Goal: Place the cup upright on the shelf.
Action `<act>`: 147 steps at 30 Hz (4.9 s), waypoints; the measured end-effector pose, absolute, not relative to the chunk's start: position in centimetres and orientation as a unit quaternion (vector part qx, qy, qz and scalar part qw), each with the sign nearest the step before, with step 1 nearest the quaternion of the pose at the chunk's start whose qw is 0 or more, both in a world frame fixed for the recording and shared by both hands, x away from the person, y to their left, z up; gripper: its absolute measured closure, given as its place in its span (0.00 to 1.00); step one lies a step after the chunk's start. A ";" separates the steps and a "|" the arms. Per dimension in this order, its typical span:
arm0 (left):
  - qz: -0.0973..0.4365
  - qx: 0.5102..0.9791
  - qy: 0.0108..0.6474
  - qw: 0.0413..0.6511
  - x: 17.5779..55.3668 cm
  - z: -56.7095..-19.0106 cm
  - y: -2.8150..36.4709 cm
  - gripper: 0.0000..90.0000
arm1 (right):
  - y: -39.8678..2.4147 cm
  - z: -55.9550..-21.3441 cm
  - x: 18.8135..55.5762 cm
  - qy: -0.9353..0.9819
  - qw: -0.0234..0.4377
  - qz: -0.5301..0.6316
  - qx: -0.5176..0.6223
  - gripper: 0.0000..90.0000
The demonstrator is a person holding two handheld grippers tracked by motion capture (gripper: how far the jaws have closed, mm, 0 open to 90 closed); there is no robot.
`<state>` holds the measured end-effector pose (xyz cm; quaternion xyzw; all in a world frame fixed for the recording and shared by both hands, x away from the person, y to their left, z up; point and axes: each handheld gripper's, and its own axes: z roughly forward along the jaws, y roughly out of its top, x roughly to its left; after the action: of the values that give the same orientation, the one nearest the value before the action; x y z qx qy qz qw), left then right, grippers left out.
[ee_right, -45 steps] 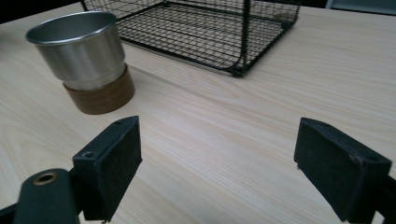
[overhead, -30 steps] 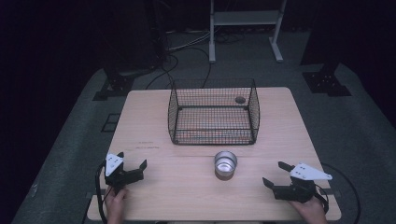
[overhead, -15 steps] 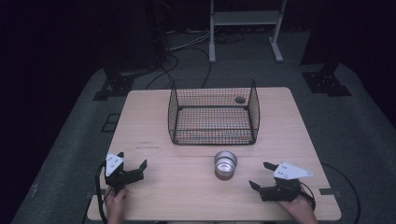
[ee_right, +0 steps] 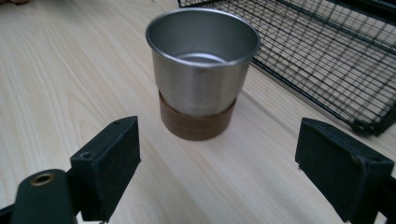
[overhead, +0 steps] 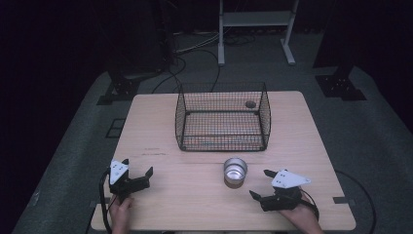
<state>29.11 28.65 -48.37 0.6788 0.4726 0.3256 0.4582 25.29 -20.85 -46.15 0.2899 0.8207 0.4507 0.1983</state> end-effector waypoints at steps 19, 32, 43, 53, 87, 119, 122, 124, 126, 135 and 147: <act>0.326 0.678 0.472 0.459 29.1 -48.4 28.7 0.00 | -18.5 -46.2 27.2 0.831 0.162 0.446 0.290 0.13; 0.325 0.677 0.473 0.460 29.1 -48.4 28.7 0.00 | -16.9 -46.0 29.0 0.835 0.158 0.439 0.292 0.11; 0.325 0.677 0.472 0.463 29.0 -48.4 28.7 0.00 | -15.3 -46.7 30.3 0.835 0.155 0.437 0.296 0.11; 0.324 0.676 0.473 0.464 29.0 -48.4 28.7 0.00 | -14.5 -46.2 31.0 0.836 0.151 0.439 0.292 0.15; 0.323 0.676 0.472 0.465 29.0 -48.3 28.8 0.00 | -16.0 -45.3 31.1 0.820 0.141 0.467 0.301 0.20; 0.323 0.676 0.472 0.464 29.0 -48.4 28.8 0.00 | -17.7 -39.3 34.0 0.801 0.107 0.508 0.300 0.20; 0.322 0.676 0.473 0.464 29.1 -48.4 28.8 0.00 | -17.6 -38.8 34.2 0.802 0.110 0.505 0.300 0.20; 0.322 0.676 0.473 0.464 29.0 -48.4 28.8 0.00 | -17.5 -38.5 34.4 0.802 0.111 0.505 0.300 0.20; 0.323 0.676 0.473 0.464 29.0 -48.4 28.8 0.00 | -17.5 -38.0 34.6 0.799 0.110 0.510 0.299 0.20; 0.323 0.676 0.472 0.465 29.1 -48.3 28.8 0.00 | -17.4 -36.0 36.0 0.794 0.109 0.516 0.301 0.20; 0.323 0.677 0.471 0.464 29.1 -48.4 28.8 0.00 | -16.9 -34.9 37.9 0.791 0.087 0.520 0.310 0.20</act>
<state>29.09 28.77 -48.37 0.6771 0.4713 0.3227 0.4640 37.94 -16.87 -34.89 0.3101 0.7909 0.5204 0.0868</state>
